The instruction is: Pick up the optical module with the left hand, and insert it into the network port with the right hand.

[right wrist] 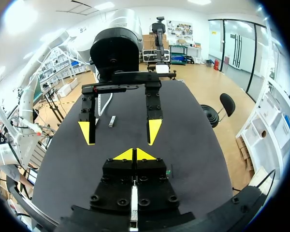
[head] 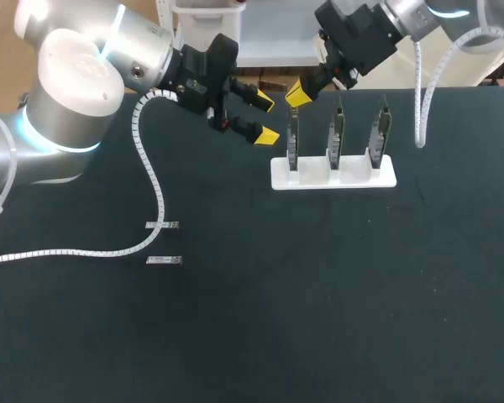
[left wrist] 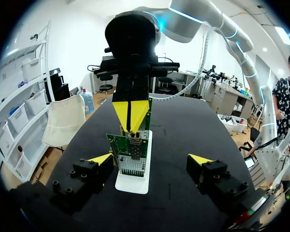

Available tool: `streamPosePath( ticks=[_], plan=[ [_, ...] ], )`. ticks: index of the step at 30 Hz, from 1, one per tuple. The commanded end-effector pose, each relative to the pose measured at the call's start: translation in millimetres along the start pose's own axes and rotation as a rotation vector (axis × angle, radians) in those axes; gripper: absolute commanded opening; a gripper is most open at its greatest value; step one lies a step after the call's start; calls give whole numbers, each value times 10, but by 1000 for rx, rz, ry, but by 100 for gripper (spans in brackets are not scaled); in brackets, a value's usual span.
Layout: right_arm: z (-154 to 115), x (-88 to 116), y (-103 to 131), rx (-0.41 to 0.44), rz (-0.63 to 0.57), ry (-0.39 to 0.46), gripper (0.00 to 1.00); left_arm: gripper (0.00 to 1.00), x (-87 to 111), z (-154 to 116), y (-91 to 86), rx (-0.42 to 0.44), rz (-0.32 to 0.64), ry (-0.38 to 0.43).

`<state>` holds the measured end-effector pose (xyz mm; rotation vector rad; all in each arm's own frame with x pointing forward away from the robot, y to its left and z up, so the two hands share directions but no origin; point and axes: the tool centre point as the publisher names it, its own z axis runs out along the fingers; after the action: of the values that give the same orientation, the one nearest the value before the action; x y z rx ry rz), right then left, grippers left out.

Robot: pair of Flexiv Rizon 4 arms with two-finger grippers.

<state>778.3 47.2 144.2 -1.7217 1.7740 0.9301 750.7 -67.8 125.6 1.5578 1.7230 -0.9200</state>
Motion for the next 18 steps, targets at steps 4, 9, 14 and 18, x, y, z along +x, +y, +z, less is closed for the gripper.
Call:
streamPosePath(
  ticks=[4, 9, 14, 18],
  plan=[
    [16, 40, 24, 6, 3, -2, 0, 100, -12, 6, 12, 2, -3, 6],
    [25, 59, 25, 4, 8, -2, 0, 100, -12, 6, 12, 2, -3, 6],
    [29, 63, 27, 1, 8, -3, 0, 100, -12, 6, 12, 2, -3, 6],
    [34, 70, 32, 0, 7, -3, 0, 100, -12, 6, 12, 2, -3, 6]
  ],
)
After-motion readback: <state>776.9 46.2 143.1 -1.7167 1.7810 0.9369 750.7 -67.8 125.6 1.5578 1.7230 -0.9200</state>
